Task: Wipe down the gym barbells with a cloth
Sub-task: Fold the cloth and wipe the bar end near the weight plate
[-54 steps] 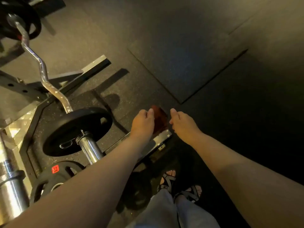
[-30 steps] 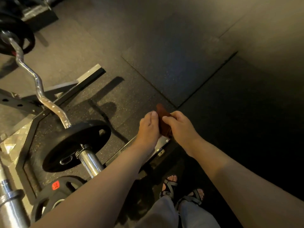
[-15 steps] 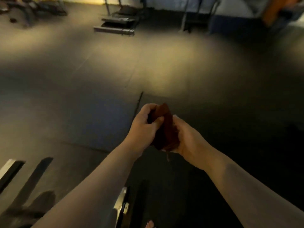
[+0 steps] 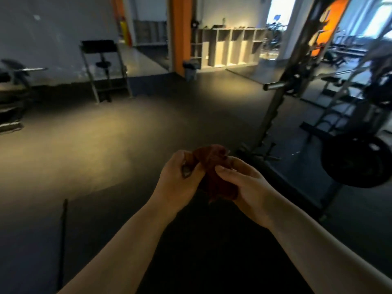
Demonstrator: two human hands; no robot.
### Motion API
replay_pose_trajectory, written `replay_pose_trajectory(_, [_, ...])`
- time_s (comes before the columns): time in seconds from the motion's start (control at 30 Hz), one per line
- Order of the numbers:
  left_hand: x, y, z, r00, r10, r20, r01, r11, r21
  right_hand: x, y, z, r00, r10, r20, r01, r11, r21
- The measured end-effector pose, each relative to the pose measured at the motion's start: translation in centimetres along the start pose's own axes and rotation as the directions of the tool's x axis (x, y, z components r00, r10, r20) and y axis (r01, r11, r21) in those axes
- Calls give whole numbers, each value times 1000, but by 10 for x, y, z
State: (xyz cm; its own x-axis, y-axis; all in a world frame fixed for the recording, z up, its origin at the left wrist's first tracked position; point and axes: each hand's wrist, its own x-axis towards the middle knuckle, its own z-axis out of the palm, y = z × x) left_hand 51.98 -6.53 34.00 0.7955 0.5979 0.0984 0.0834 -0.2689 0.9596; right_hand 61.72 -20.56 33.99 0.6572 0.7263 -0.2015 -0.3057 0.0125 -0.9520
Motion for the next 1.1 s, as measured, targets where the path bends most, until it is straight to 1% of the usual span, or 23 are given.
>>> replay_pose_trajectory(0.1, [6, 25, 52, 997, 28, 68, -31, 998, 45, -19, -18, -53, 985, -93, -145, 94, 996, -2])
replay_pose_trajectory(0.2, [12, 50, 111, 991, 21, 132, -28, 998, 51, -39, -34, -116, 948, -175, -267, 172, 985, -36])
replay_pose_trajectory(0.3, [17, 79, 168, 967, -46, 252, 52, 999, -16, -57, -48, -168, 896, -248, -368, 210, 968, -140])
replay_pose_trajectory(0.4, [22, 99, 217, 921, -101, 376, 148, 984, -98, -72, -64, -214, 871, -285, -400, 231, 956, -179])
replay_pose_trajectory(0.5, [30, 112, 254, 892, -105, 441, 144, 988, -56, -81, -80, -250, 869, -281, -408, 229, 958, -172])
replay_pose_trajectory(0.57, [38, 118, 273, 890, -79, 449, 106, 994, -35, -77, -87, -272, 862, -252, -440, 204, 967, -155])
replay_pose_trajectory(0.7, [67, 118, 301, 906, -64, 419, 90, 995, -42, -50, -93, -307, 868, -123, -482, 50, 986, -162])
replay_pose_trajectory(0.73, [77, 117, 306, 908, -63, 414, 90, 995, -45, -40, -93, -315, 860, -118, -496, 27, 982, -188])
replay_pose_trajectory(0.77, [88, 116, 312, 908, -58, 415, 88, 995, -55, -29, -93, -322, 845, -150, -513, 19, 968, -252])
replay_pose_trajectory(0.8, [100, 115, 317, 906, -49, 421, 89, 993, -76, -19, -94, -329, 815, -231, -532, 29, 932, -360])
replay_pose_trajectory(0.83, [114, 114, 323, 902, -39, 431, 93, 990, -103, -9, -95, -335, 775, -343, -531, 58, 875, -480])
replay_pose_trajectory(0.87, [127, 113, 328, 898, -32, 438, 100, 986, -132, 1, -98, -339, 746, -446, -495, 104, 812, -575])
replay_pose_trajectory(0.9, [141, 113, 332, 895, -26, 445, 106, 982, -156, 11, -102, -343, 746, -510, -428, 156, 759, -632])
replay_pose_trajectory(0.93, [156, 113, 336, 889, -18, 457, 111, 978, -178, 22, -108, -346, 781, -522, -342, 207, 734, -647])
replay_pose_trajectory(1.0, [190, 112, 341, 880, 4, 476, 111, 971, -212, 49, -122, -352, 882, -435, -182, 225, 728, -648])
replay_pose_trajectory(1.03, [207, 111, 343, 883, 7, 469, 106, 971, -214, 64, -128, -356, 903, -402, -149, 195, 694, -693])
replay_pose_trajectory(1.1, [239, 110, 346, 896, 6, 445, 92, 976, -200, 95, -142, -367, 913, -381, -148, 119, 594, -796])
